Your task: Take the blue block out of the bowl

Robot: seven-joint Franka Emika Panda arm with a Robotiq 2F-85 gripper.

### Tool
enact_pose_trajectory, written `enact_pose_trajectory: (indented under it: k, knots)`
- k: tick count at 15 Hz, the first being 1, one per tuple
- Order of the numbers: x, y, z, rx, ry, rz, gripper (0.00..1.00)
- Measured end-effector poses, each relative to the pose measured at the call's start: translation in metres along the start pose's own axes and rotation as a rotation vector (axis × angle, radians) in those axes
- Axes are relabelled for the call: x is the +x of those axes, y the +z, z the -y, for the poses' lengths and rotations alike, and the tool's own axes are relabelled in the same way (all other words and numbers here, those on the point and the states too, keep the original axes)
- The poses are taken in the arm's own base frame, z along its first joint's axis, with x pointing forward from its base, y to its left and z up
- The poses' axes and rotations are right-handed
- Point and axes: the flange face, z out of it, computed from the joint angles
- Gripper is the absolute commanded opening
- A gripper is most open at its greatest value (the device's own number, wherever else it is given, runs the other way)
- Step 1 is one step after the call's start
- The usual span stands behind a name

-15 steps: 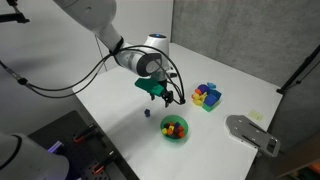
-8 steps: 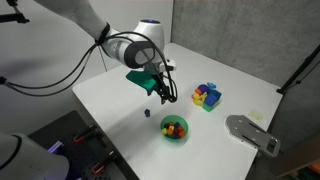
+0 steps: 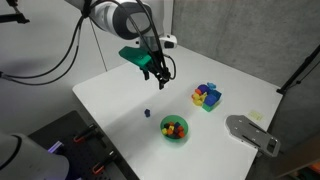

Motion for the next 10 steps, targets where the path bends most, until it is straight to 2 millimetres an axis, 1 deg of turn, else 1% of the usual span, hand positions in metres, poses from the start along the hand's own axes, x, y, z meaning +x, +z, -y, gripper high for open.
enact_pose_trajectory:
  k: [3, 5, 7, 10]
  knots:
    - [0.002, -0.036, 0.000, 0.009, 0.024, -0.007, 1.00]
    - [0.004, -0.052, 0.000, 0.014, 0.033, -0.012, 1.00]
    - [0.005, -0.060, 0.000, 0.019, 0.037, -0.015, 1.00]
    - [0.006, -0.058, 0.001, 0.018, 0.036, -0.012, 1.00]
